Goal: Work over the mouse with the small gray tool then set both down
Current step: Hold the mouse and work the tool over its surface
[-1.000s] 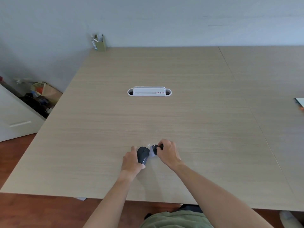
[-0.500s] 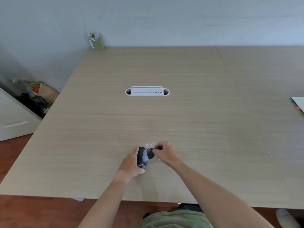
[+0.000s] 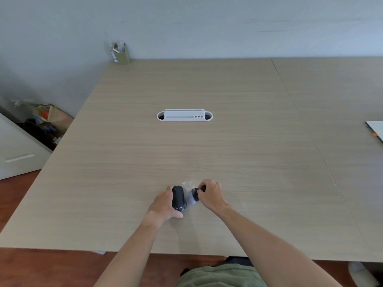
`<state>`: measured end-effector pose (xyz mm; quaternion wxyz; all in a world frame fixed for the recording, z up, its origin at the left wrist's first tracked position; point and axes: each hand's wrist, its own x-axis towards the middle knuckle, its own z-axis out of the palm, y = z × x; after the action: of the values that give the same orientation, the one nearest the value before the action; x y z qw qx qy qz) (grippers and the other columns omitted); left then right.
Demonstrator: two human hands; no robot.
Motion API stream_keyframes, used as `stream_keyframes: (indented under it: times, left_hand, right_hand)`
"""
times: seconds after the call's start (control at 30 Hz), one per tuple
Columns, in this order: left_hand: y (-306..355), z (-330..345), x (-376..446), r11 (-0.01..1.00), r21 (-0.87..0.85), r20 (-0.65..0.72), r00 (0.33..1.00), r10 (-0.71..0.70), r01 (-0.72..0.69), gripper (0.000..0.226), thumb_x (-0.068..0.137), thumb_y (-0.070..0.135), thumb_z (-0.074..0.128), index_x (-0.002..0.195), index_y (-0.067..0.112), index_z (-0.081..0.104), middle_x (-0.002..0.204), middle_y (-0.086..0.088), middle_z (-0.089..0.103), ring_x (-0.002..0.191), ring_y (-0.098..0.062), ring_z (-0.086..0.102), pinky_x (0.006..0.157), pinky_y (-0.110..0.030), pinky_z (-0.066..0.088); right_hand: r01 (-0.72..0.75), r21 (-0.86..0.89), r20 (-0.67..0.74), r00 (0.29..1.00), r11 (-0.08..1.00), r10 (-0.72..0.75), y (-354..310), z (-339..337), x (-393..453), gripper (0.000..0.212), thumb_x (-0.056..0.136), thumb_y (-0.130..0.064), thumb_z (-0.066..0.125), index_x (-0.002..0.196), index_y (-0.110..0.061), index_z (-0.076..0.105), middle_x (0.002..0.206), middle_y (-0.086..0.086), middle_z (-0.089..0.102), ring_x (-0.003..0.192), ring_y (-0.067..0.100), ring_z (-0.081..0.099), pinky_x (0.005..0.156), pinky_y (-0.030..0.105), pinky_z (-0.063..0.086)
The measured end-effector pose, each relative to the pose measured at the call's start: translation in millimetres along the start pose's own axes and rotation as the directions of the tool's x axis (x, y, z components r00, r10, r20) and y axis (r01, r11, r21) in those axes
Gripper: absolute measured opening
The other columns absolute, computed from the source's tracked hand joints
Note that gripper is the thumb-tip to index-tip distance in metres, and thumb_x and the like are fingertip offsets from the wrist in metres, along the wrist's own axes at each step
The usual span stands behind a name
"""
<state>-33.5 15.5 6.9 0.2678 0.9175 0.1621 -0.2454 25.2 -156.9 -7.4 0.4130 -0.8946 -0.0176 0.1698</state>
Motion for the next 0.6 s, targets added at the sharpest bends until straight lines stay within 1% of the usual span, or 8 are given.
stream_keyframes:
  times: [0.07,0.13,0.2,0.23,0.33,0.4,0.53,0.6]
  left_hand:
    - [1.4,0.4,0.6,0.999,-0.035,-0.012,1.000,-0.013,0.012,0.097,0.050,0.037,0.088,0.132,0.019,0.040,0.113,-0.002,0.057,0.101,-0.024,0.061,0.083,-0.040,0.058]
    - [3.7,1.6,2.2,0.998,-0.055,-0.009,1.000,-0.024,0.024,0.094,0.050,0.036,0.088,0.130,0.020,0.040,0.113,-0.002,0.057,0.101,-0.024,0.061,0.083,-0.040,0.058]
    - [5.9,2.2,4.1,0.999,-0.030,0.009,1.000,-0.023,0.023,0.093,0.052,0.031,0.089,0.130,0.020,0.040,0.112,-0.002,0.056,0.099,-0.025,0.061,0.083,-0.040,0.058]
    - [7.1,2.0,4.7,1.000,-0.014,0.012,1.000,-0.022,0.023,0.092,0.052,0.029,0.090,0.130,0.019,0.041,0.110,-0.002,0.056,0.098,-0.025,0.062,0.082,-0.040,0.058]
    - [9.5,1.3,5.8,0.999,0.030,0.013,0.999,-0.029,0.029,0.091,0.052,0.029,0.090,0.129,0.016,0.043,0.110,-0.003,0.054,0.097,-0.025,0.061,0.082,-0.039,0.058]
    - [9.6,0.7,6.1,0.998,0.047,0.017,0.999,-0.032,0.031,0.092,0.051,0.029,0.090,0.129,0.015,0.043,0.108,-0.002,0.052,0.096,-0.025,0.059,0.079,-0.037,0.057]
    - [8.8,-0.8,8.3,0.998,0.061,0.018,1.000,-0.020,0.019,0.087,0.051,0.031,0.091,0.123,0.013,0.045,0.100,0.001,0.048,0.088,-0.021,0.054,0.067,-0.030,0.049]
    - [8.0,-0.7,9.5,0.998,0.060,0.023,1.000,-0.016,0.015,0.084,0.050,0.030,0.091,0.119,0.012,0.046,0.100,0.001,0.051,0.086,-0.020,0.056,0.065,-0.029,0.047]
  right_hand:
    - [0.001,0.041,-0.056,0.998,0.999,0.001,0.1,-0.9,-1.4,0.015,0.077,-0.001,0.053,0.075,-0.004,0.067,0.074,0.005,0.069,0.068,0.017,0.061,0.055,0.021,0.047]
    - [0.006,0.126,-0.007,1.000,0.992,-0.005,-2.1,-1.8,-3.4,0.013,0.076,-0.003,0.058,0.073,-0.008,0.069,0.068,-0.001,0.066,0.061,0.007,0.057,0.051,0.012,0.041]
    - [-0.003,0.152,0.111,0.994,0.988,-0.014,-2.9,-0.6,-5.5,0.012,0.075,-0.004,0.060,0.072,-0.009,0.070,0.065,-0.002,0.065,0.057,0.007,0.056,0.051,0.015,0.042]
    - [0.002,0.113,0.140,0.990,0.994,-0.018,-1.7,0.7,-6.2,0.013,0.075,-0.003,0.059,0.073,-0.008,0.071,0.068,0.000,0.067,0.059,0.010,0.057,0.052,0.017,0.043]
    - [0.008,-0.039,0.039,0.999,0.999,-0.007,1.0,2.6,-6.9,0.016,0.079,-0.002,0.051,0.079,-0.003,0.067,0.079,0.008,0.068,0.071,0.022,0.062,0.057,0.029,0.050]
    - [-0.001,-0.041,-0.029,1.000,0.999,0.000,1.9,2.4,-5.9,0.015,0.081,-0.005,0.049,0.080,-0.005,0.064,0.079,0.008,0.066,0.073,0.024,0.062,0.059,0.033,0.050]
    - [0.081,0.032,0.051,0.995,0.996,-0.082,-0.6,3.8,-5.6,0.013,0.076,-0.005,0.056,0.074,-0.011,0.068,0.073,0.000,0.068,0.069,0.013,0.060,0.054,0.011,0.042]
    - [0.087,0.052,0.092,0.992,0.995,-0.091,-0.5,5.7,-6.3,0.011,0.075,-0.007,0.059,0.073,-0.012,0.069,0.072,-0.002,0.068,0.067,0.009,0.059,0.054,0.010,0.042]
